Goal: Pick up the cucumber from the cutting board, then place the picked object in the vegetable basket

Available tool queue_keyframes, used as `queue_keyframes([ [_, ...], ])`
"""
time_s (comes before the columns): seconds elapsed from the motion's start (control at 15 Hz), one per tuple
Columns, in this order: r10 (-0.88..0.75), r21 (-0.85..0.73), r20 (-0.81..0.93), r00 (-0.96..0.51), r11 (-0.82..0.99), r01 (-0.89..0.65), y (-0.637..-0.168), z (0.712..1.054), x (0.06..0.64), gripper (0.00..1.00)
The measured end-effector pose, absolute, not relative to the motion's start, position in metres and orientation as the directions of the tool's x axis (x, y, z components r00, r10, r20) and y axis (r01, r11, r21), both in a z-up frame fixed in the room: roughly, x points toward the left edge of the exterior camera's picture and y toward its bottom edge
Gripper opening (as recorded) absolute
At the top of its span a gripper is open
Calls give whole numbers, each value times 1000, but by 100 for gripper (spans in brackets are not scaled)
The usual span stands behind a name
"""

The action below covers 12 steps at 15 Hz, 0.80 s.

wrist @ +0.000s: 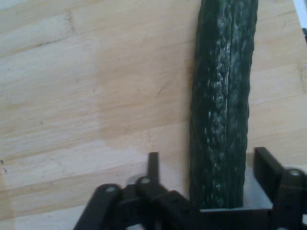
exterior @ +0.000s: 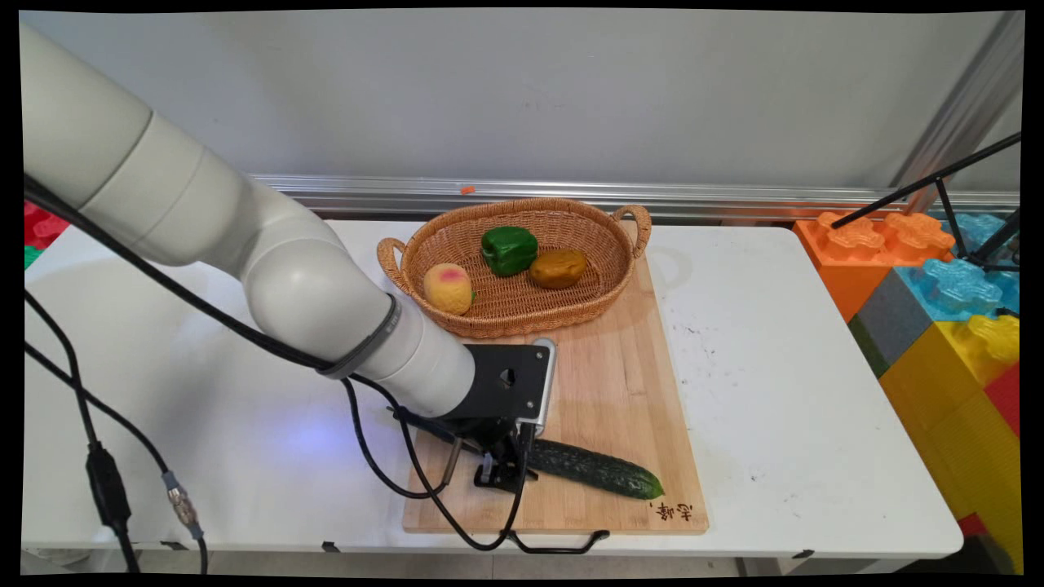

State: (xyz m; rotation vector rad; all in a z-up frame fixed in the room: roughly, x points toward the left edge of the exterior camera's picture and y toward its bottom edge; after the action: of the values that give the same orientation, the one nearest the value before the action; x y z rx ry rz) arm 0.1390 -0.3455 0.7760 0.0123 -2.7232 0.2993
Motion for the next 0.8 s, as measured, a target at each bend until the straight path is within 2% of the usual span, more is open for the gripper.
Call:
queue_keyframes([
  [0.47, 48, -203, 367, -929, 979, -29, -344, 772, 141, 0],
  [0.8, 88, -205, 377, -922, 979, 10, -343, 795, 143, 0],
])
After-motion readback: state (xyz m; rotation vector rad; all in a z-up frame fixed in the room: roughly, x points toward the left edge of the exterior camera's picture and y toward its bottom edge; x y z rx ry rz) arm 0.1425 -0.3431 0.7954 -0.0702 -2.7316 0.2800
